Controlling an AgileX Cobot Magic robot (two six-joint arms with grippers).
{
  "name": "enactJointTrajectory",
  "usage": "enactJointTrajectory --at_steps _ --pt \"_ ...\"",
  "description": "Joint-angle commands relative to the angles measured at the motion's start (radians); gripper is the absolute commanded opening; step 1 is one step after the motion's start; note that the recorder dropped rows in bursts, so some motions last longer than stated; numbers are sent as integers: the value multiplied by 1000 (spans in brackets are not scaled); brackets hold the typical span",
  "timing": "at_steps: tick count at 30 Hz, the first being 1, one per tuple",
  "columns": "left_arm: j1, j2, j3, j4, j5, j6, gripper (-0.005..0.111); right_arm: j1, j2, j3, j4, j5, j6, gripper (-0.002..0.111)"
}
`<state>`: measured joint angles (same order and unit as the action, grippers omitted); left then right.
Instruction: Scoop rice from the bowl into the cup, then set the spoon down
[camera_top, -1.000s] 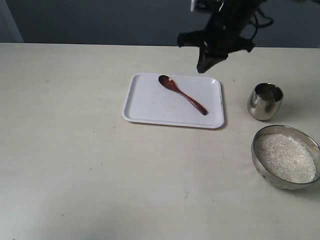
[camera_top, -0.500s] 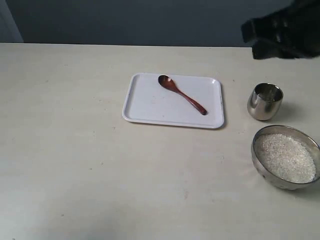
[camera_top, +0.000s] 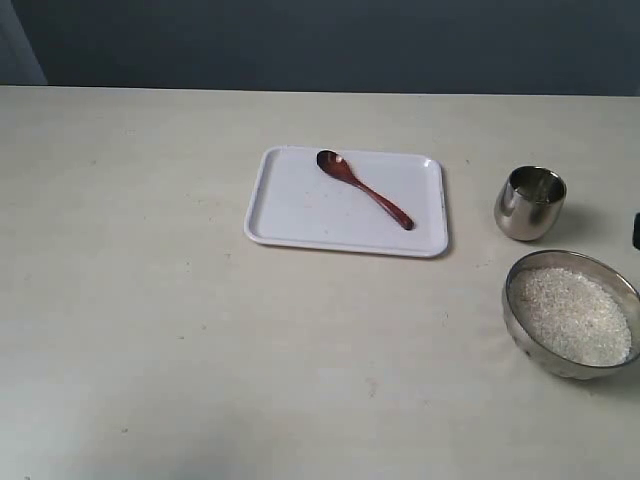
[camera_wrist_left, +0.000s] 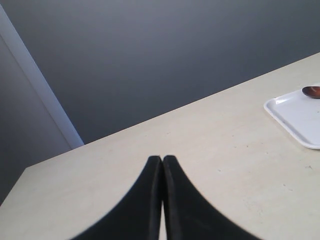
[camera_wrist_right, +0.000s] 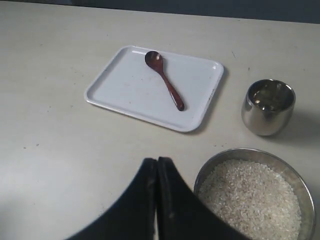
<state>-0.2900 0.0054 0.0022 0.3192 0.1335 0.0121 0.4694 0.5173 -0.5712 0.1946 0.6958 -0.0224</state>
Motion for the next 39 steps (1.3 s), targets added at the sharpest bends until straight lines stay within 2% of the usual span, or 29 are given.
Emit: enactJointTrajectory --at_steps 1,5,8,11,13,14,18,19,22,28,39 --pt "-1 -5 -2 -3 -10 -4 0 -1 -48 10 -3 13 -3 -1" --pt "-1 -5 -2 -3 -10 -4 0 -1 -55 10 -8 13 -6 -1" --pt "-1 -5 -2 -3 -10 -4 0 -3 -69 10 -92 -17 -23 -1" --pt "-1 -5 -2 -3 -10 -4 0 -49 -115 11 -102 -52 -23 -1" --pt "-1 -5 -2 -3 -10 -4 0 -176 -163 44 -100 -112 -26 -1" --pt "-1 -5 -2 -3 -10 -4 0 -272 -199 96 -98 -147 -26 -1" --pt "-1 -5 -2 -3 -10 -4 0 -428 -273 218 -57 -234 -28 -1" --pt "-1 -5 -2 -3 -10 -4 0 -495 -313 281 -30 -269 -28 -1" --pt "-1 -5 -2 -3 -10 -4 0 -580 -404 413 -24 -276 -28 -1" --pt "-1 -5 -2 -3 -10 -4 0 -600 -517 540 -26 -262 -26 -1" --pt "-1 -5 -2 -3 -10 -4 0 -600 -517 571 -47 -307 -28 -1"
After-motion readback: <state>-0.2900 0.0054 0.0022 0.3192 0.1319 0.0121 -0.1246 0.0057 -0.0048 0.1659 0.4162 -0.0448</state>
